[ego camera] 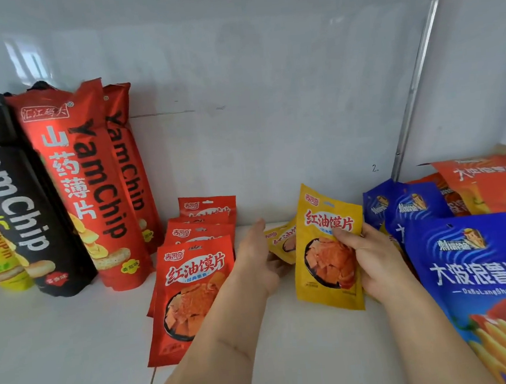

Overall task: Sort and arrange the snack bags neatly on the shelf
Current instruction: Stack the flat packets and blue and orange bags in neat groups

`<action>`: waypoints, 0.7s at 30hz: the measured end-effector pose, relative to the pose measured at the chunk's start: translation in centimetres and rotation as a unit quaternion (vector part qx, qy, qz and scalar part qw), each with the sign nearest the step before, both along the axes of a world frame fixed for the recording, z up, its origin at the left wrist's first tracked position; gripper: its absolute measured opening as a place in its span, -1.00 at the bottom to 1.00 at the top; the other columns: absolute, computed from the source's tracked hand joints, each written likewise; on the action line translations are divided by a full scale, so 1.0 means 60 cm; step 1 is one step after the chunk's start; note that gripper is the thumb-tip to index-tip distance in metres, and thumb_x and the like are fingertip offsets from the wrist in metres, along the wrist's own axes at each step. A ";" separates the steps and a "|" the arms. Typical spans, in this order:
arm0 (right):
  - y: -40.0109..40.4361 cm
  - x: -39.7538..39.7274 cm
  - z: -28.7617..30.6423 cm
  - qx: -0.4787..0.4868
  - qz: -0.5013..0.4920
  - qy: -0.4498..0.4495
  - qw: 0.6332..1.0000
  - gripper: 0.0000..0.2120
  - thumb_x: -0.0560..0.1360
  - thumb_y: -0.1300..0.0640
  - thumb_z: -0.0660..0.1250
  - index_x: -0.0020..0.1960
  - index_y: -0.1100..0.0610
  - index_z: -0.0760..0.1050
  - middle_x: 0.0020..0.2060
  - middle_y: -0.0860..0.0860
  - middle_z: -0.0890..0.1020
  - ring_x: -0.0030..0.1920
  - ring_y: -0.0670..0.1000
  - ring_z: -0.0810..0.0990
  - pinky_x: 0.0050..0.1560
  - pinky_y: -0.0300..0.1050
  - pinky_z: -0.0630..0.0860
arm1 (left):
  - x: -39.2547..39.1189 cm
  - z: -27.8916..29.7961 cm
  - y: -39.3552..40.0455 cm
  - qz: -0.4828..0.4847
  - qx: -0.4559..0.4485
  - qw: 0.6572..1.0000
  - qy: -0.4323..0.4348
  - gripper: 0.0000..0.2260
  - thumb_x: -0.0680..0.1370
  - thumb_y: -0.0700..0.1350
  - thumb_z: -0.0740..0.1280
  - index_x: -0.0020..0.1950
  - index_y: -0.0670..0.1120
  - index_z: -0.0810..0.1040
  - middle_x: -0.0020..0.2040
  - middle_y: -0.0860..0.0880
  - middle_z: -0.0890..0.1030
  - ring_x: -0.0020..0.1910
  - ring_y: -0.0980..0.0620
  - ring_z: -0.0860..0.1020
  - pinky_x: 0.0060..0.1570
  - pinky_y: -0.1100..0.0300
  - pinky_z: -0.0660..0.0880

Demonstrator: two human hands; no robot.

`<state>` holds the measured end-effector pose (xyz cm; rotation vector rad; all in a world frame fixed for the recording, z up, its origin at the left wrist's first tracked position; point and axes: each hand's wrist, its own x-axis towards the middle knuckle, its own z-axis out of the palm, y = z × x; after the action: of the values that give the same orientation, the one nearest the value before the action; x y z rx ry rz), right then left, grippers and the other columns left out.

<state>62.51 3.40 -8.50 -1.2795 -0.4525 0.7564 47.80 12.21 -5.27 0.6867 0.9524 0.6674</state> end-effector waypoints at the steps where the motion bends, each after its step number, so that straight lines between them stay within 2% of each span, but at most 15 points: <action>1: -0.002 -0.001 0.000 -0.011 0.010 -0.005 1.000 -0.77 0.48 0.16 0.45 0.14 0.07 0.60 -0.02 0.04 0.73 0.01 0.12 0.70 0.06 0.19 0.61 | 0.001 -0.002 0.001 -0.011 -0.009 1.000 -0.010 -0.58 0.65 0.13 0.23 -0.15 -0.22 0.44 -0.33 -0.16 0.63 -0.21 -0.13 0.58 0.15 -0.04 0.57; 3: -0.004 -0.003 -0.001 -0.039 0.039 -0.029 0.998 -0.76 0.47 0.17 0.47 0.13 0.10 0.59 -0.04 0.07 0.73 -0.02 0.13 0.71 0.03 0.16 0.63 | 0.005 -0.007 0.009 -0.004 -0.019 0.999 -0.037 -0.58 0.66 0.15 0.19 -0.04 -0.20 0.57 -0.28 -0.16 0.65 -0.26 -0.11 0.60 -0.11 0.05 0.63; 4: -0.005 -0.005 -0.003 -0.051 0.055 -0.042 0.996 -0.74 0.45 0.17 0.48 0.13 0.11 0.59 -0.04 0.07 0.73 -0.04 0.12 0.72 0.01 0.14 0.63 | 0.008 -0.013 0.014 -0.002 -0.019 0.999 -0.049 -0.57 0.66 0.15 0.17 0.03 -0.19 0.60 -0.21 -0.17 0.68 -0.22 -0.13 0.64 -0.15 0.04 0.62; 6: -0.007 -0.007 -0.004 -0.067 0.079 -0.066 0.992 -0.73 0.44 0.15 0.49 0.12 0.10 0.58 -0.07 0.05 0.74 -0.06 0.08 0.72 -0.08 0.04 0.63 | 0.010 -0.022 0.023 -0.001 -0.010 0.998 -0.061 -0.56 0.66 0.16 0.17 0.17 -0.18 0.62 0.01 -0.24 0.71 0.00 -0.22 0.68 0.05 -0.12 0.61; 7: -0.006 -0.009 -0.005 -0.075 0.083 -0.080 0.991 -0.75 0.44 0.14 0.49 0.11 0.08 0.58 -0.08 0.02 0.74 -0.08 0.05 0.72 -0.13 -0.01 0.62 | 0.010 -0.025 0.026 0.002 -0.002 0.998 -0.059 -0.58 0.66 0.15 0.19 0.20 -0.16 0.61 0.06 -0.25 0.70 0.06 -0.26 0.67 0.11 -0.21 0.58; 9: -0.002 -0.012 -0.008 -0.092 0.074 -0.116 0.986 -0.78 0.45 0.11 0.50 0.08 0.03 0.59 -0.09 -0.01 0.74 -0.08 0.02 0.71 -0.13 -0.02 0.63 | 0.008 -0.026 0.029 0.005 0.019 0.998 -0.058 -0.66 0.66 0.10 0.22 0.20 -0.11 0.60 0.03 -0.23 0.71 0.03 -0.26 0.68 0.09 -0.28 0.58; 11: 0.004 -0.015 -0.012 -0.100 0.053 -0.152 0.982 -0.78 0.45 0.09 0.51 0.07 0.01 0.59 -0.07 -0.04 0.73 -0.04 0.03 0.71 0.02 0.07 0.63 | 0.006 -0.027 0.031 0.007 0.037 0.997 -0.064 -0.73 0.67 0.05 0.23 0.17 -0.10 0.58 -0.04 -0.19 0.73 -0.04 -0.24 0.70 0.04 -0.26 0.60; 13: 0.008 -0.020 -0.011 -0.116 0.027 -0.202 0.972 -0.80 0.47 0.05 0.48 0.07 -0.01 0.58 -0.07 -0.08 0.72 -0.03 -0.01 0.69 0.06 0.04 0.62 | 0.003 -0.025 0.031 0.007 0.074 0.995 -0.063 -0.77 0.68 0.01 0.23 0.18 -0.09 0.58 -0.05 -0.16 0.74 -0.06 -0.21 0.71 0.04 -0.22 0.61; 16: 0.012 -0.030 0.003 -0.158 0.003 -0.310 0.937 -0.86 0.52 0.00 0.42 0.04 -0.02 0.52 -0.07 -0.14 0.65 -0.04 -0.08 0.61 -0.03 -0.08 0.53 | -0.004 -0.028 0.034 0.001 0.133 0.990 -0.052 -0.76 0.69 0.02 0.20 0.16 -0.06 0.59 -0.04 -0.11 0.74 -0.04 -0.16 0.71 0.12 -0.22 0.59; 19: 0.022 -0.034 0.009 -0.183 -0.023 -0.362 0.914 -0.88 0.53 -0.05 0.39 0.01 -0.05 0.51 -0.06 -0.11 0.64 -0.06 -0.04 0.59 -0.08 -0.11 0.47 | -0.012 -0.028 0.032 -0.003 0.169 0.985 -0.044 -0.74 0.69 0.08 0.16 0.11 0.01 0.59 -0.06 -0.05 0.75 -0.04 -0.11 0.72 0.13 -0.17 0.60; 21: 0.029 -0.035 0.006 -0.206 -0.041 -0.384 0.899 -0.83 0.52 -0.11 0.38 0.01 -0.04 0.51 -0.02 -0.06 0.63 -0.07 -0.02 0.58 -0.09 -0.10 0.47 | -0.014 -0.030 0.031 -0.010 0.191 0.981 -0.036 -0.70 0.68 0.14 0.14 0.15 0.04 0.59 -0.04 -0.02 0.75 -0.03 -0.07 0.72 0.11 -0.14 0.61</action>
<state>60.44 5.12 -8.12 -1.9848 -0.8948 0.2408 46.95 14.06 -7.08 1.0021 0.7561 0.8627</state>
